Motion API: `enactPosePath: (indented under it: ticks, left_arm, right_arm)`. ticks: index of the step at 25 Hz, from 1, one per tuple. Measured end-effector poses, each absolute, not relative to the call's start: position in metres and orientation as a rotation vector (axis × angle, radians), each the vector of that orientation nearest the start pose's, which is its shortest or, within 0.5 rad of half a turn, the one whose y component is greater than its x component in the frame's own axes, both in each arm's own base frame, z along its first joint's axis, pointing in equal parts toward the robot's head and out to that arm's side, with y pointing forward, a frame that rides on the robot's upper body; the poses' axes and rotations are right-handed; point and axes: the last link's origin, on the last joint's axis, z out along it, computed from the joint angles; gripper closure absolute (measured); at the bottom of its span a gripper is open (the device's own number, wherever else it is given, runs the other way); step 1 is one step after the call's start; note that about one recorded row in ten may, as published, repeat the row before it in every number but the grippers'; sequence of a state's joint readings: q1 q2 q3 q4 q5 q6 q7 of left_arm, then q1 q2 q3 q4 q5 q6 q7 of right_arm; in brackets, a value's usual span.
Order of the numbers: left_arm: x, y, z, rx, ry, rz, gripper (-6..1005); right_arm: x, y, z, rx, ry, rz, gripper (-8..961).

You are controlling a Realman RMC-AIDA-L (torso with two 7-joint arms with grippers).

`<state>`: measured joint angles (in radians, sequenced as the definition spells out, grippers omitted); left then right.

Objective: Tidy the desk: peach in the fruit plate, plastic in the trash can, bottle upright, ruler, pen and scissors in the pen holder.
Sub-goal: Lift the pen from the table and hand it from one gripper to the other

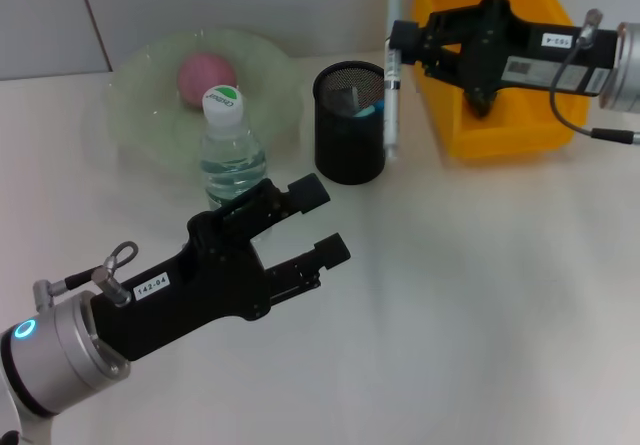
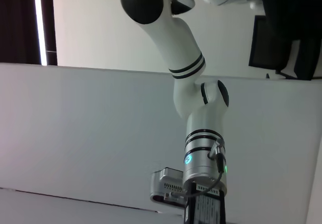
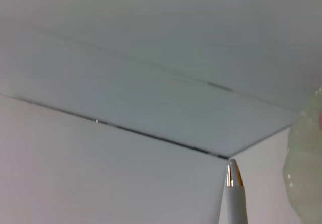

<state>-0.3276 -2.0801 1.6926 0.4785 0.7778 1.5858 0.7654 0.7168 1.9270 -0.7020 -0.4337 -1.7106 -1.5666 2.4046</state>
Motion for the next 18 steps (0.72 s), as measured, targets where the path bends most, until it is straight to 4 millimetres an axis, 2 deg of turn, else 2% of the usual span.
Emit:
enactPosePath:
  ticks: [3,10,18]
  left_arm:
    - [-0.213,0.254,-0.059,-1.653,1.405,-0.616,257]
    - [-0.215,0.249,-0.061,-1.629,1.431,-0.604,258]
    - [-0.216,0.247,-0.062,-1.602,1.445,-0.583,258]
  right_arm:
    - [0.204,0.385,0.036,-2.321,1.995,1.194,818]
    - [0.190,0.380,0.028,-2.400,2.030,1.192,818]
    - [0.183,0.372,0.015,-2.464,2.085,1.121,818]
